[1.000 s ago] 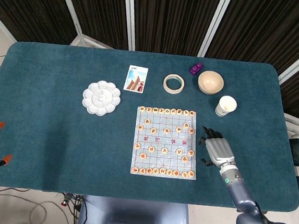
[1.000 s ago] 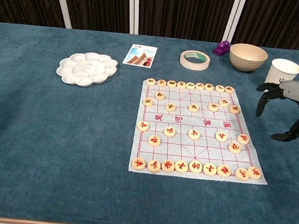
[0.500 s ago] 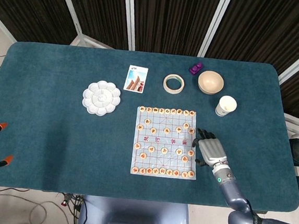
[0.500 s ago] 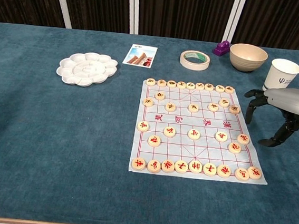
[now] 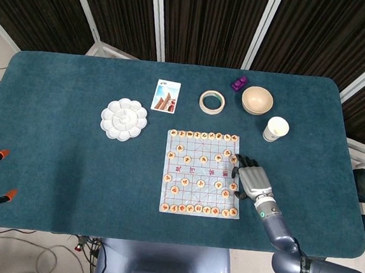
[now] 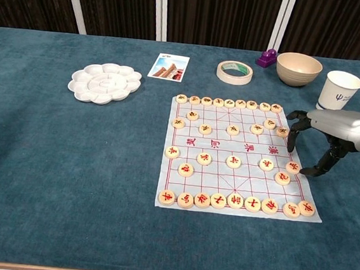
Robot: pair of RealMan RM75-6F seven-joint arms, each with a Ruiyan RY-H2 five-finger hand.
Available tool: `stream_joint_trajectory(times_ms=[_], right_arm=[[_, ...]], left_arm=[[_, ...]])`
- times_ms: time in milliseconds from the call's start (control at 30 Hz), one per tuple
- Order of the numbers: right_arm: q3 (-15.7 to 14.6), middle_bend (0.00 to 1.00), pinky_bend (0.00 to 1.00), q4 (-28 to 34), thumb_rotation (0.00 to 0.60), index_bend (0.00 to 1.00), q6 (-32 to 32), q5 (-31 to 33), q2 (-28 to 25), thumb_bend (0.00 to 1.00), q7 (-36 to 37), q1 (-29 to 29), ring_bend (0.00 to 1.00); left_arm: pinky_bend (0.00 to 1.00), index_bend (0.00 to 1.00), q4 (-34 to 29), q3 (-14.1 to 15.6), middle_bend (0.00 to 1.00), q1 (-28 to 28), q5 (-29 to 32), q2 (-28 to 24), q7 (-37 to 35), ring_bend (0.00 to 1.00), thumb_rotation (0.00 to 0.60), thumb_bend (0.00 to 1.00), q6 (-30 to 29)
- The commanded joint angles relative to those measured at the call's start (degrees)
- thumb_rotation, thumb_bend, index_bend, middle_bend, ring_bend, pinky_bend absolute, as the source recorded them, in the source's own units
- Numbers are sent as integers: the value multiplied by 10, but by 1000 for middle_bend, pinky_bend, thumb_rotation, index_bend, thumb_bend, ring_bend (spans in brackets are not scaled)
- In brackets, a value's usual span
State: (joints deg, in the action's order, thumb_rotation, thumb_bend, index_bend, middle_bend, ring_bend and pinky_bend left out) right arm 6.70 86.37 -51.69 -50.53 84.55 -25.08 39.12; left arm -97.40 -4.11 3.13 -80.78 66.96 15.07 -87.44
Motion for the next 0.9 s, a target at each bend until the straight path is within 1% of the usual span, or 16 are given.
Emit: stream_joint_trajectory(times_ms=[33,900], right_arm=[[1,10,126,-7,600,421,3,3,4,323,1,3,47],[-5,10,126,-37,600,453,13,6,19,324,12,8,49]], left_arm=[[0,181,0,0,18,0,0,1,0,0,600,0,-1],[0,181,3,-1,18,1,2,6,6,0,600,0,-1]])
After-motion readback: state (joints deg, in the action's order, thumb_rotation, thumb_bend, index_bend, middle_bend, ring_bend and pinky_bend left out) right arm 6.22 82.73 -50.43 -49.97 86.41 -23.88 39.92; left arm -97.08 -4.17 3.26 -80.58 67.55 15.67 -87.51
